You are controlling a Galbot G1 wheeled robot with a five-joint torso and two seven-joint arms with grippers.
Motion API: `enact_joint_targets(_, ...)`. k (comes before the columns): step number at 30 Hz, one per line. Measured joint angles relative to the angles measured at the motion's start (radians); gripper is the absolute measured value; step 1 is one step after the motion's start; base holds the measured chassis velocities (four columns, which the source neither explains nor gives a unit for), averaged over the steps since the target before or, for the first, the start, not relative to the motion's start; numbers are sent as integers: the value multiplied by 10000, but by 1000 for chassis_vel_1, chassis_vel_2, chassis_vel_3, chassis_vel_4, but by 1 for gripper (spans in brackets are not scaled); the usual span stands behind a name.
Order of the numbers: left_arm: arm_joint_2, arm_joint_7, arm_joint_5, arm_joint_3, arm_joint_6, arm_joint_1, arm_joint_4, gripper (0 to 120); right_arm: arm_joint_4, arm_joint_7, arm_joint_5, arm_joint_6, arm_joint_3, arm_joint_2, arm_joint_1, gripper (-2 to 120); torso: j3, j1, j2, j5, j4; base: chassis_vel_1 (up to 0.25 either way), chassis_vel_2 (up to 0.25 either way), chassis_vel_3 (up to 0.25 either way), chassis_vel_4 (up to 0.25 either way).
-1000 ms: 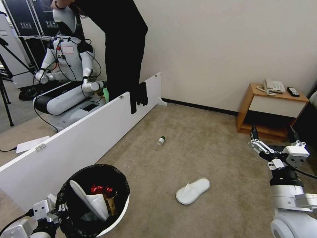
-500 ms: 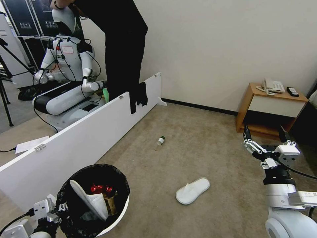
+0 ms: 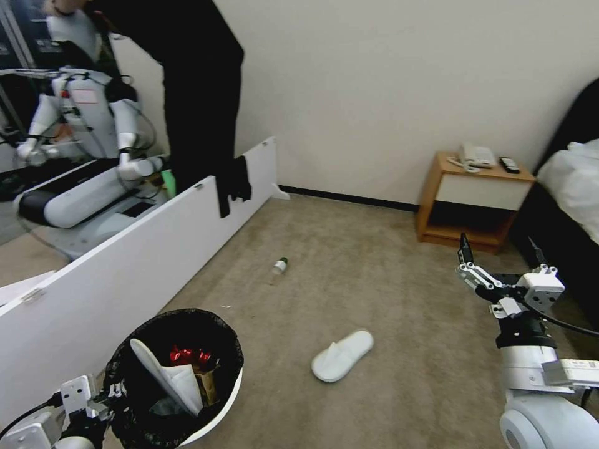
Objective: Pick up the trash bin, then pick up the garbage from the floor and place it into the trash bin.
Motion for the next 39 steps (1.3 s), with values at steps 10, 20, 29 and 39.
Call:
enact_joint_targets(10,12,-101,-152,-122,11,-32,50,2,-164,0,-5,-6,-130,24,118,100,0,0,0,-2,3,-11,-11,-8,-10)
enact_joint_targets(20,28,-194,-226,-202,12,-39,91,2,-280,-45,-52,-5,-338,150,220,100,0,0,0,-1,4,0,0,0,0)
enact_joint_targets(29,60,-264,-318,-235,12,-41,99,2,-372,-182,-73,36,-349,211,244,100,0,0,0,-2,3,0,0,0,0)
enact_joint_targets(39,22,-268,-291,-186,4,-81,176,2,-393,-229,-117,109,-305,184,197,100,0,0,0,-2,3,-4,4,4,-5)
